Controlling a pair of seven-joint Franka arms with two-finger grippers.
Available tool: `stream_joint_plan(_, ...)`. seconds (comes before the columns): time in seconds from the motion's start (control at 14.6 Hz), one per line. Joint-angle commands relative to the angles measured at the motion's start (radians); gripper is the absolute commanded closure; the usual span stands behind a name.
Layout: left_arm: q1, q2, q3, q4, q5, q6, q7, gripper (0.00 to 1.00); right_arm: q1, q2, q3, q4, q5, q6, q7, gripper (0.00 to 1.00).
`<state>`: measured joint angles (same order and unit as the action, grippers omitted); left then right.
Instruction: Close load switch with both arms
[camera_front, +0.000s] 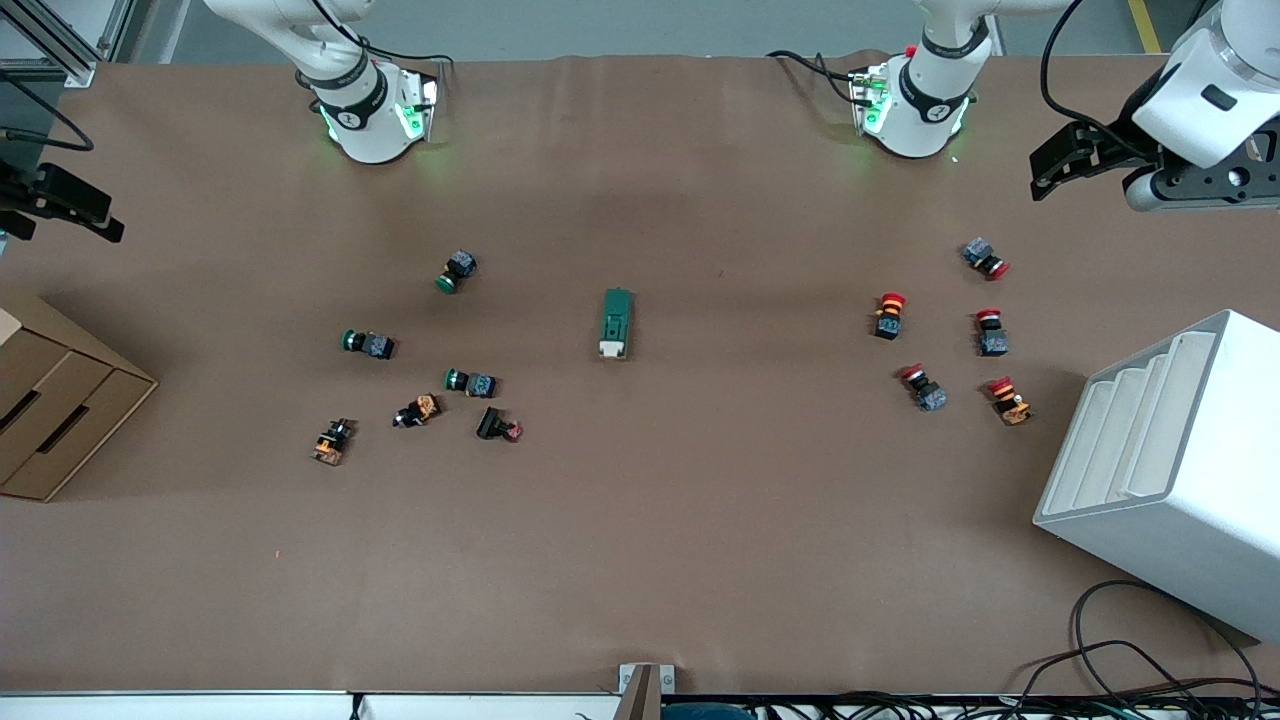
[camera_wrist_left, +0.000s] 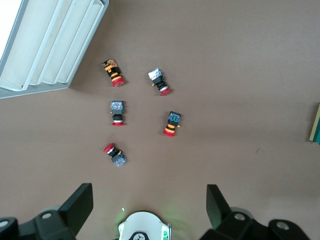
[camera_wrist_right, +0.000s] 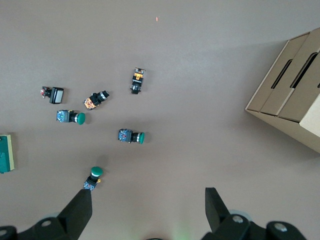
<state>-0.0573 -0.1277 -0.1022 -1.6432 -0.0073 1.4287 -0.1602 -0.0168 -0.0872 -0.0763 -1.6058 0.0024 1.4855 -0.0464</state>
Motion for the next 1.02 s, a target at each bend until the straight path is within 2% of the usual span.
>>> stream_joint_plan(0.0,-0.003,0.000,0.006,0.002,-0.003,0.021,0.027,0.00,-0.018,-0.022,0.016,-0.031,-0.001,0.007,-0.004,0.00)
stream_joint_plan(0.41,0.001,0.062,0.010,0.097,0.009,0.021,0.044,0.00,-0.017,-0.020,0.016,-0.031,0.001,-0.005,-0.003,0.00)
stream_joint_plan(0.96,0.008,0.077,0.025,0.106,0.020,0.021,0.037,0.00,-0.012,-0.025,0.021,-0.034,0.002,-0.008,-0.001,0.00)
